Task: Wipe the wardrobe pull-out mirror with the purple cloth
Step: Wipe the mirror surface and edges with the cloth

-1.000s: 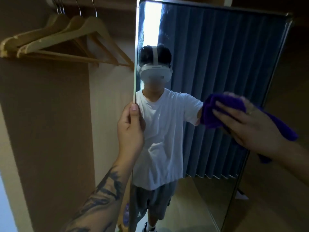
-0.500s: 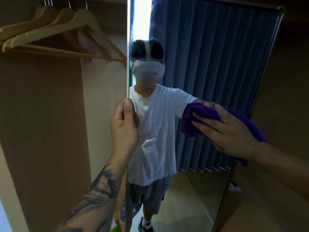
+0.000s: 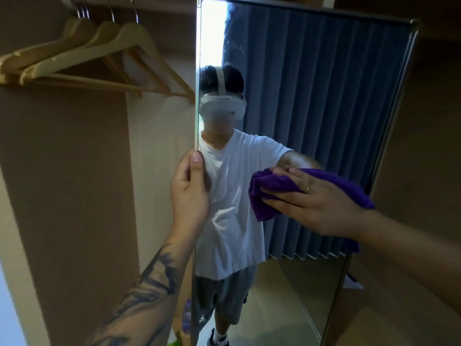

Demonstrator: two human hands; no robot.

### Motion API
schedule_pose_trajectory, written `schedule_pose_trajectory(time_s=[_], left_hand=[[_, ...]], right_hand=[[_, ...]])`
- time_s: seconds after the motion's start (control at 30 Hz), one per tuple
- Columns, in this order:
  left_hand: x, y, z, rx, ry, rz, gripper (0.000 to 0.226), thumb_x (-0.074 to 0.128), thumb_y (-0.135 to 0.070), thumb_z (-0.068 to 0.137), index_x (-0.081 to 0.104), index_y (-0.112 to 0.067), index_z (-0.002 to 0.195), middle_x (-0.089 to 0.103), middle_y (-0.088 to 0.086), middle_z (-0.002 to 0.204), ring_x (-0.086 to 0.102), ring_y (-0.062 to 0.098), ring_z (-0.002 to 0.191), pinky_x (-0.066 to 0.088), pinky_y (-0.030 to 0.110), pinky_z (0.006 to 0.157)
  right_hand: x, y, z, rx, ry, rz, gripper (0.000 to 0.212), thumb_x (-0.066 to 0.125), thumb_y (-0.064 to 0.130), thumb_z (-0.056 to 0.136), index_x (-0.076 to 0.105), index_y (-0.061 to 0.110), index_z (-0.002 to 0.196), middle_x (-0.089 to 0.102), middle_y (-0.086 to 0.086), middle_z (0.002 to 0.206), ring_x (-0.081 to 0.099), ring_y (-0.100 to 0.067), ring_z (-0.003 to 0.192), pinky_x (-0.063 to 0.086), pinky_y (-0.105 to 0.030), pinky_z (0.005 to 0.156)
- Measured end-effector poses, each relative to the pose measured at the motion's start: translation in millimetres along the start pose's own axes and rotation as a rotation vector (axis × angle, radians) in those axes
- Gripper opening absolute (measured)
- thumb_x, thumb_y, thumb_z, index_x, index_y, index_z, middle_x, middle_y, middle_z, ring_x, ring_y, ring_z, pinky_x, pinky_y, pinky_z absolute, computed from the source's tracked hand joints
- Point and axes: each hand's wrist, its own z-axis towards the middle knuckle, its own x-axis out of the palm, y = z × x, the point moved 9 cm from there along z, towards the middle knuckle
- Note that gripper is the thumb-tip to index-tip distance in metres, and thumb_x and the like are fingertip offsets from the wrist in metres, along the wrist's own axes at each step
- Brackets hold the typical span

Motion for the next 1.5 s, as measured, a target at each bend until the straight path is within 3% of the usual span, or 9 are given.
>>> schedule_pose_trajectory(time_s=[0.17,0.4,0.6,0.73,0.83,0.97,1.17,1.37,1.5], left_hand=[[2,-5,-2,0.004,-0.010,-0.006,0.036,0.043,-0.034,0.113,0.054,-0.029,0.079,0.048,-0.018,0.063,0.043,-0.004,0.060,0.040,0.013,0.059],[-4,3,-2,-0.015,0.077,-0.016,0.035,0.044,-0.037,0.113,0.061,-0.010,0.099,0.052,0.004,0.085,0.049,0.016,0.081,0.043,0.032,0.074],[-2,5,-6,-0.023,0.065,-0.044,0.033,0.042,-0.031,0.114,0.062,-0.007,0.101,0.050,0.006,0.088,0.046,0.015,0.079,0.044,0.018,0.066],[0,6,-8,-0.017,0.059,-0.043,0.040,0.041,-0.027,0.115,0.054,0.007,0.099,0.046,0.007,0.082,0.044,0.009,0.070,0.040,0.019,0.060],[2,6,-8,-0.048,0.045,-0.048,0.039,0.042,-0.029,0.115,0.053,0.002,0.094,0.043,0.009,0.081,0.038,0.020,0.074,0.035,0.032,0.064],[-1,7,-11,-0.052,0.035,-0.034,0.036,0.045,-0.038,0.113,0.056,-0.013,0.091,0.044,-0.003,0.074,0.042,0.013,0.068,0.038,0.027,0.058],[1,14,-9,-0.109,0.101,-0.132,0.034,0.047,-0.039,0.111,0.059,-0.010,0.097,0.047,0.007,0.084,0.039,0.022,0.077,0.035,0.034,0.064],[0,20,-10,-0.144,0.074,-0.202,0.025,0.052,-0.046,0.106,0.074,-0.035,0.098,0.064,0.002,0.094,0.056,0.020,0.088,0.049,0.031,0.078],[-2,25,-10,-0.216,0.033,-0.294,0.025,0.058,-0.044,0.099,0.078,-0.038,0.112,0.076,-0.004,0.109,0.066,0.017,0.107,0.055,0.034,0.094]], right_hand=[[-28,-46,28,0.303,-0.168,-0.109,0.061,0.072,0.007,0.091,0.051,-0.002,0.148,0.048,-0.023,0.155,0.033,-0.048,0.146,0.037,-0.065,0.116],[0,12,21,-0.027,-0.043,-0.066,0.056,0.065,0.008,0.098,0.049,0.012,0.152,0.048,-0.008,0.158,0.028,-0.041,0.153,0.025,-0.057,0.125],[-12,-41,26,0.378,-0.205,-0.125,0.069,0.073,0.010,0.094,0.042,0.007,0.155,0.037,-0.015,0.163,0.030,-0.045,0.151,0.026,-0.061,0.123],[1,9,24,0.040,-0.067,-0.054,0.054,0.065,0.006,0.099,0.052,0.011,0.151,0.049,-0.010,0.157,0.033,-0.044,0.150,0.029,-0.060,0.123],[-14,-23,38,-0.005,-0.055,-0.095,0.063,0.062,0.003,0.095,0.045,0.015,0.155,0.044,-0.008,0.161,0.025,-0.039,0.155,0.018,-0.054,0.128],[-29,-43,50,0.336,-0.170,-0.132,0.061,0.067,0.005,0.095,0.048,0.008,0.152,0.045,-0.013,0.160,0.034,-0.047,0.149,0.028,-0.060,0.123],[-11,13,60,-0.133,-0.030,-0.082,0.053,0.071,0.008,0.094,0.060,0.017,0.146,0.057,-0.005,0.151,0.040,-0.040,0.148,0.035,-0.056,0.121],[-26,-17,74,0.317,-0.172,-0.079,0.048,0.044,0.006,0.105,0.050,0.009,0.152,0.044,-0.012,0.160,0.031,-0.045,0.151,0.027,-0.058,0.124],[-10,20,78,0.275,-0.127,-0.050,0.048,0.028,0.010,0.110,0.053,0.009,0.150,0.047,-0.011,0.158,0.035,-0.046,0.148,0.031,-0.059,0.122]])
